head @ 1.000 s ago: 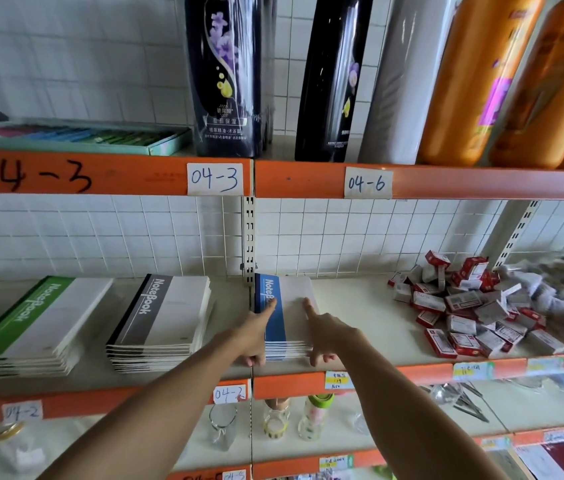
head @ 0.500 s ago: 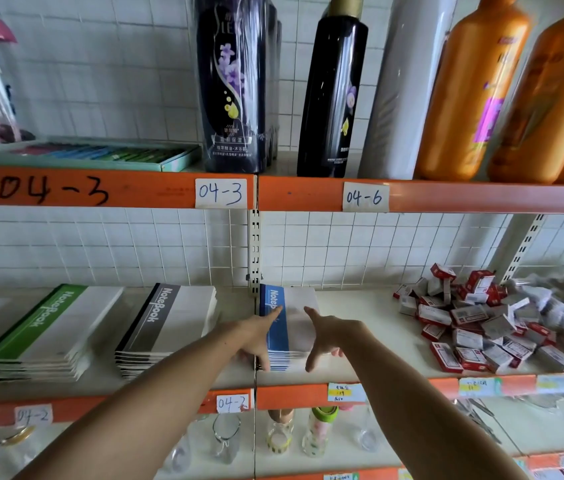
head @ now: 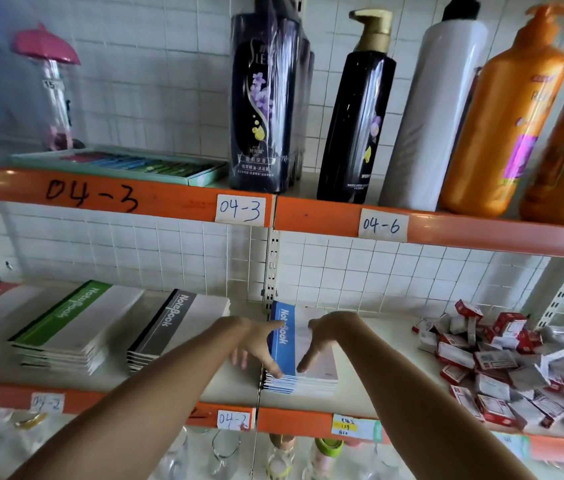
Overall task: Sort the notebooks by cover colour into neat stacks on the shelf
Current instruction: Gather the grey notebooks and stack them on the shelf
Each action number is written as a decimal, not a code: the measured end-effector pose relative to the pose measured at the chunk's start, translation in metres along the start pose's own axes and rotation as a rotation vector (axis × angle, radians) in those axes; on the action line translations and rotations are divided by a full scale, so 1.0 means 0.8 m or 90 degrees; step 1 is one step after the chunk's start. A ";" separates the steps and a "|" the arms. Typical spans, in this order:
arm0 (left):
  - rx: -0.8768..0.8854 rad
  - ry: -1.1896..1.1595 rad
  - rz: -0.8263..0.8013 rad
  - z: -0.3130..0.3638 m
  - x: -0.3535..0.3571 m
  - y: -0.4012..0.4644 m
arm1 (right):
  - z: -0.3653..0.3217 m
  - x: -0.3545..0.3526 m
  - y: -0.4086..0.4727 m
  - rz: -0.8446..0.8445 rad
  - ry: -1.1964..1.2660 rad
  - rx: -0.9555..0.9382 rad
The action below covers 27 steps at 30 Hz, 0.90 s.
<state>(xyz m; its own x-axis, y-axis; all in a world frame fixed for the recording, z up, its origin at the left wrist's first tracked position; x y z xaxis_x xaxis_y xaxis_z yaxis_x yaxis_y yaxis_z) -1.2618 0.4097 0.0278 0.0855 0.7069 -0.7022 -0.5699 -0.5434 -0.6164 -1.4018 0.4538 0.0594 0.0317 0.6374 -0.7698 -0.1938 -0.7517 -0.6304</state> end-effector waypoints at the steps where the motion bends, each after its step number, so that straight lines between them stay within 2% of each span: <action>1: 0.014 -0.009 0.036 -0.002 -0.013 -0.005 | -0.010 -0.014 -0.005 0.034 0.013 -0.027; 4: 0.067 -0.023 0.213 -0.027 -0.058 -0.031 | -0.055 -0.045 -0.014 0.141 0.107 -0.138; 7: 0.071 -0.024 0.285 -0.088 -0.082 -0.057 | -0.118 -0.050 -0.011 0.188 0.193 -0.225; 9: 0.021 -0.060 0.283 -0.143 -0.091 -0.076 | -0.158 -0.048 -0.004 0.185 0.229 -0.228; 11: -0.055 -0.012 0.252 -0.200 -0.090 -0.089 | -0.192 -0.034 0.005 0.118 0.270 -0.217; 13: -0.100 0.055 0.185 -0.249 -0.081 -0.090 | -0.217 -0.016 0.011 0.026 0.312 -0.198; 16: -0.119 0.078 0.081 -0.290 -0.059 -0.091 | -0.246 0.008 0.023 -0.019 0.317 -0.156; 22: -0.021 0.017 0.031 -0.296 -0.014 -0.085 | -0.292 0.027 0.041 0.030 0.315 -0.128; 27: 0.052 0.000 0.121 -0.297 -0.004 -0.083 | -0.300 0.032 0.049 0.095 0.275 -0.111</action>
<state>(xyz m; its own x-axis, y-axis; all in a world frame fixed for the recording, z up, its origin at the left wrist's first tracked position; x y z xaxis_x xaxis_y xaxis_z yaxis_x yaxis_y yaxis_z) -1.0298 0.3360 -0.0137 -0.0295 0.5950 -0.8032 -0.6406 -0.6281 -0.4418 -1.1732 0.4001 -0.0086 0.4266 0.4203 -0.8009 -0.0612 -0.8700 -0.4892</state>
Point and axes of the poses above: each hand's wrist, its own y-axis towards the middle knuckle, its own x-axis out of the palm, z = x × y, the point moved 6 cm from there along y, towards the middle knuckle, and after that the axes turned 6 degrees about -z, right-handed, at the moved point
